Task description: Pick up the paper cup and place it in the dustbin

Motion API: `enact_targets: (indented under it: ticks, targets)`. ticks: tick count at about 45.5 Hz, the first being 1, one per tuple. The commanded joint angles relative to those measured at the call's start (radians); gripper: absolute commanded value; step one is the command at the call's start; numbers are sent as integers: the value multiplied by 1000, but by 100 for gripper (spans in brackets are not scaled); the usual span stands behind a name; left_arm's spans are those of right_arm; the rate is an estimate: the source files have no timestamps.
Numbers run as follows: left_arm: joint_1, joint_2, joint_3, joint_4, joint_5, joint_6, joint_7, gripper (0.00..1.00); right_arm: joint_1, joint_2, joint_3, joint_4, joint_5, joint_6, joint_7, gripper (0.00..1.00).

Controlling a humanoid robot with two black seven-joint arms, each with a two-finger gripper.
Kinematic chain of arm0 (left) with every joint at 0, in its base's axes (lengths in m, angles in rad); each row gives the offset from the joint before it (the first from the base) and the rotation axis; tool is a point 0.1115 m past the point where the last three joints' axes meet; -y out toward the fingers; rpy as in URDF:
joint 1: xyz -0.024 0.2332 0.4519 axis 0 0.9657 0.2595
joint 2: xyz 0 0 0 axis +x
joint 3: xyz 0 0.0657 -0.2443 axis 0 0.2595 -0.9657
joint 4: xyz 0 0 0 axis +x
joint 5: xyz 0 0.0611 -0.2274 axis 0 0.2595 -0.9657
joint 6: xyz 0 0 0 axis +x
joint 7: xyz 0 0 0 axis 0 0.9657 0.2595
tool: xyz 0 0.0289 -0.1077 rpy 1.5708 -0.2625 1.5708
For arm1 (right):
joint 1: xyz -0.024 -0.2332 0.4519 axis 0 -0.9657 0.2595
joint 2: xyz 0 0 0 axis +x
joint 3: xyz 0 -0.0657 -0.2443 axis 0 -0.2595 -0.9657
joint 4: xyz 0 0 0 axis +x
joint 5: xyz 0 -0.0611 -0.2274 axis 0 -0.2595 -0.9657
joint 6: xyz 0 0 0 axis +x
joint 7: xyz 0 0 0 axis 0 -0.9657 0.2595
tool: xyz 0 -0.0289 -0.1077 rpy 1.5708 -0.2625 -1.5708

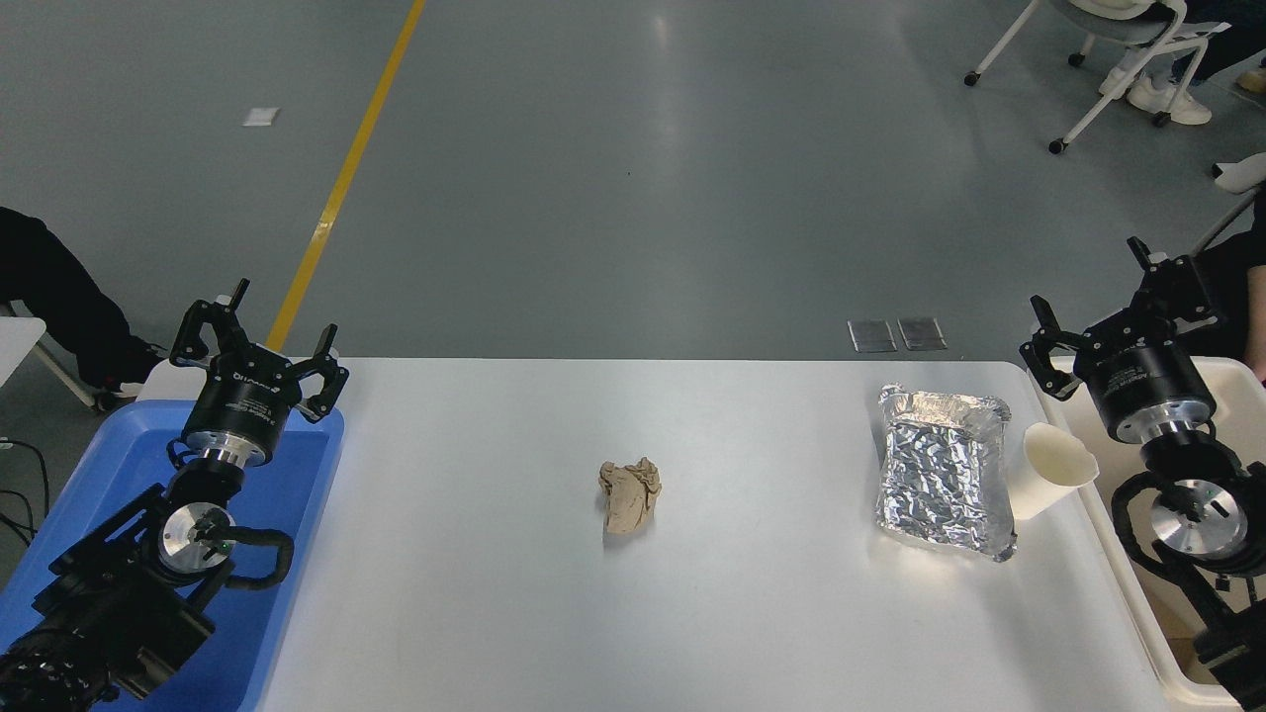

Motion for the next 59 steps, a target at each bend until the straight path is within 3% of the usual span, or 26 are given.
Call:
enact_targets:
  ticks: [1,59]
  targets:
    - [0,0,-1,-1,0,0,0,99,0,-5,4,-2,0,0,0,100]
    - [-2,0,0,-1,1,-2,-3,99,91,-55,-133,-50,12,-12,0,100]
